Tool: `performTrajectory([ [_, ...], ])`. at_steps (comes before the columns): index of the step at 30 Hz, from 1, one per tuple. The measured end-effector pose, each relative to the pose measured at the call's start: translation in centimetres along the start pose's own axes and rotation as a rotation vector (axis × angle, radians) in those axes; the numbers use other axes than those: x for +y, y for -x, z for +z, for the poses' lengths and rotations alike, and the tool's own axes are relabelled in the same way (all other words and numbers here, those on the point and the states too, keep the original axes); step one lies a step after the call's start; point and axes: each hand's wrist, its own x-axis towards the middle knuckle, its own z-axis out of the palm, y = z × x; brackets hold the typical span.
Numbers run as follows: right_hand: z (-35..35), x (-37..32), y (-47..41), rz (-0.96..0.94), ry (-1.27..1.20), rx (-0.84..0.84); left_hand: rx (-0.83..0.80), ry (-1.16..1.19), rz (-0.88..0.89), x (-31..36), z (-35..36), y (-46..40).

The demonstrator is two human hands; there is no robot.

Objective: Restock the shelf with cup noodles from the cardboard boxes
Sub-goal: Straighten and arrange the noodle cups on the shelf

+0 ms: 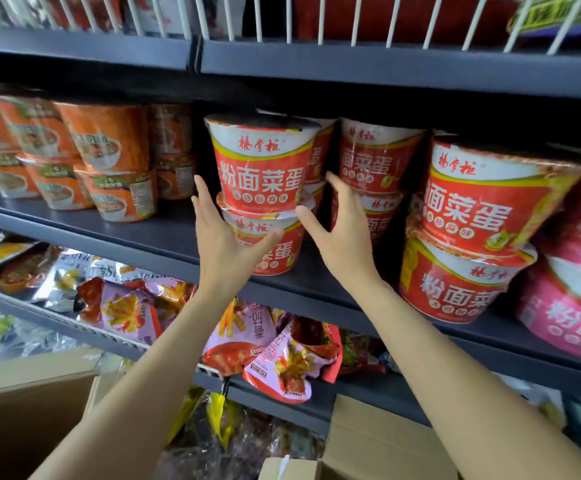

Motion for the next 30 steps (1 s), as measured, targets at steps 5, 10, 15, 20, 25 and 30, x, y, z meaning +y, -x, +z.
performTrajectory([
  [5, -2.6, 4.1, -2.0, -0.42, 1.028, 0.234, 0.204, -0.298, 0.325, 2.0, -0.9, 0.3],
  [10, -2.1, 5.3, -5.8, -0.17, 1.474, -0.076, 0.193, -0.403, 0.342, 0.1, 0.1, -0.4],
  [15, -2.0, 4.6, -6.7, -0.109, 1.511, -0.091, 0.212, -0.388, 0.385, -0.6, 0.3, -0.8],
  [20, -1.7, 5.2, -7.8, -0.204, 1.471, -0.069, 0.197, -0.365, 0.366, -0.6, 0.4, -0.8],
  [25, -1.9, 4.4, -7.5, -0.186, 1.498, -0.137, 0.3, -0.386, 0.488, 0.6, 1.4, 1.0],
  [30, -4.0, 4.9, -5.5, -0.461, 1.553, -0.155, 0.042, -0.248, 0.707, 3.4, 6.3, 4.3],
])
